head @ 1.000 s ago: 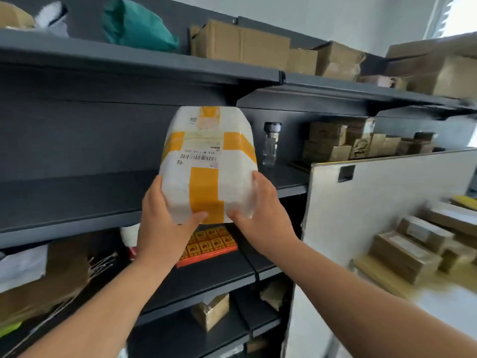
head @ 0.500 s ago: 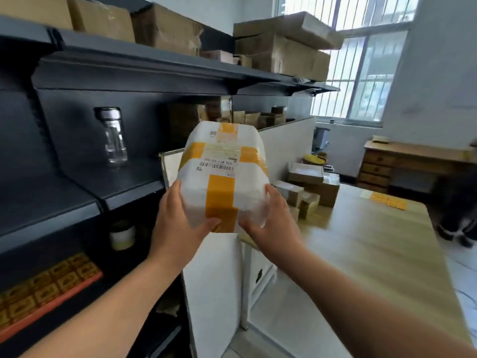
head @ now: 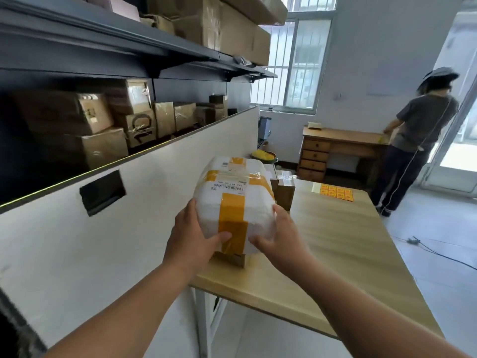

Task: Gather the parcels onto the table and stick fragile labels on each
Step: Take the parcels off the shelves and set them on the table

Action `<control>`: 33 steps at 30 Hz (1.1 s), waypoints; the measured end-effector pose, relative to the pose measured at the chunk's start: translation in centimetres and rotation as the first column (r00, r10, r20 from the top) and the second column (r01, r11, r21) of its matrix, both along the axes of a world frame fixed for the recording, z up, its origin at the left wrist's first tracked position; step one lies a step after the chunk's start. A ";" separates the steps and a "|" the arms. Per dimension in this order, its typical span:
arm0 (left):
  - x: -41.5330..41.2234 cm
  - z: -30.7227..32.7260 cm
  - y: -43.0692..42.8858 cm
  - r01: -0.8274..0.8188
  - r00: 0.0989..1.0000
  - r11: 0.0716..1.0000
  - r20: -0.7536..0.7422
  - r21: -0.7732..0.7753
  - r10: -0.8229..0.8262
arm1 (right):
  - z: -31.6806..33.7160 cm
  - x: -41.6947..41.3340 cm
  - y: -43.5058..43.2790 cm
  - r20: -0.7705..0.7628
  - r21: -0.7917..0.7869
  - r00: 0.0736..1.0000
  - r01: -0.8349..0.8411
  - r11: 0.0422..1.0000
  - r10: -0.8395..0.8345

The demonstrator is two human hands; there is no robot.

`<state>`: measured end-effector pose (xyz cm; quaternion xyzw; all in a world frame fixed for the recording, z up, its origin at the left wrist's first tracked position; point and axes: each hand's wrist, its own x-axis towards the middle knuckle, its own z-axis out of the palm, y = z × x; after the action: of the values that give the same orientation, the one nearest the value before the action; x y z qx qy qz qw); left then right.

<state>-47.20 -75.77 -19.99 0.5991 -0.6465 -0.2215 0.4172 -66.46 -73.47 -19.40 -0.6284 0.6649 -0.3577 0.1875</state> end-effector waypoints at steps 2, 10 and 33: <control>-0.9 -0.2 -3.8 0.040 0.999 0.999 0.008 0.023 -0.040 | -0.3 -0.9 -3.0 0.008 0.016 1.000 0.030 0.999 -0.030; -5.5 -2.1 -15.7 0.078 0.997 0.992 0.017 0.103 -0.080 | -2.1 -5.3 -13.8 0.046 0.099 0.998 0.046 0.994 -0.051; -13.2 -6.6 -38.7 -0.103 0.992 0.974 0.094 0.202 0.085 | -8.2 -13.3 -39.6 0.085 0.201 0.992 -0.108 0.974 0.093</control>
<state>-60.42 -114.49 -26.59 0.6779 -0.6081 -0.2418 0.3351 -79.75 -113.11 -27.59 -0.6247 0.6580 -0.3007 0.2940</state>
